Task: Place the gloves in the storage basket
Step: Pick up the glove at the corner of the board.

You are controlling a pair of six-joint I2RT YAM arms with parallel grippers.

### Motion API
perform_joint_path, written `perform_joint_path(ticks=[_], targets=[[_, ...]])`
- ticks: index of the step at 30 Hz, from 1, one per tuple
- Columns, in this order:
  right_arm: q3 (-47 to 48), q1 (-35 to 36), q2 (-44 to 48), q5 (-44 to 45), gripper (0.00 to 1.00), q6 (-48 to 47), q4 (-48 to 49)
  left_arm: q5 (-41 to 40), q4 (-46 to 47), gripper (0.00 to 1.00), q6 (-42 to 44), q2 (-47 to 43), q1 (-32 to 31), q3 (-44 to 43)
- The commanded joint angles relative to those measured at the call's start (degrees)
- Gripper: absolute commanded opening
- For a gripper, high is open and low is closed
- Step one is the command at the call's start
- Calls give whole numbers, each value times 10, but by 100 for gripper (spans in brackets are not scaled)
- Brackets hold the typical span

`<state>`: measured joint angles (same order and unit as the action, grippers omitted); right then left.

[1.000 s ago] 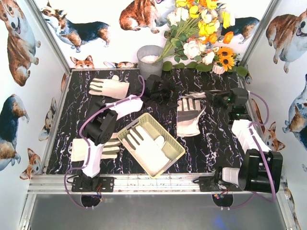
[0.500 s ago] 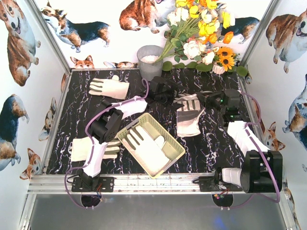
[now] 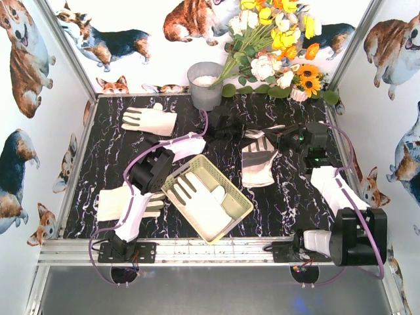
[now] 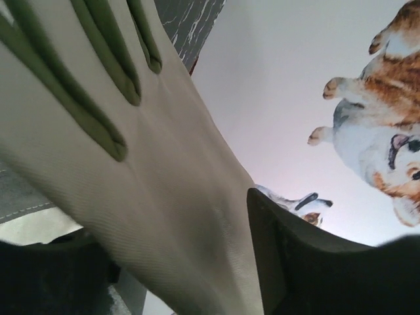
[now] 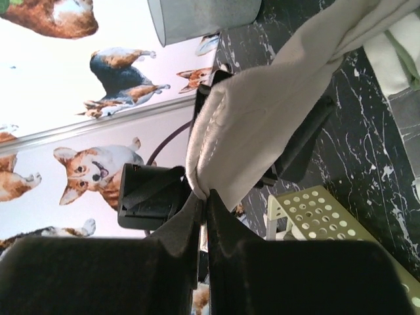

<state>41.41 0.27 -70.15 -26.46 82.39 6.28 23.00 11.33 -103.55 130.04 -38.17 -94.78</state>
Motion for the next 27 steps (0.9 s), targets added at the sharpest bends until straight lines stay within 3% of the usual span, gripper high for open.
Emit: perform_joint_path(ticks=[1,5,8,11,13,18,21,23,27], targets=[[1,3,45,-38,0,-21,-5,-14,19,43,13,-1,0,-9],[4,3,75,-46,0,-58,-68,-23,25,24,39,-6,3,-13],[6,3,94,-45,0,-81,-104,-19,28,0,52,-9,4,-13],[0,3,107,-49,0,-87,-104,-22,33,0,62,-23,6,0],[5,3,115,-45,11,-101,-118,-24,30,0,78,-36,8,3],[26,3,141,-21,59,-140,-166,-11,40,0,123,-68,18,14],[49,-2,151,-6,80,-178,-200,10,57,0,132,-88,25,29],[64,-13,150,-13,86,-199,-221,19,66,0,136,-105,29,40],[68,-36,142,-44,88,-200,-215,39,36,0,196,-145,38,41]])
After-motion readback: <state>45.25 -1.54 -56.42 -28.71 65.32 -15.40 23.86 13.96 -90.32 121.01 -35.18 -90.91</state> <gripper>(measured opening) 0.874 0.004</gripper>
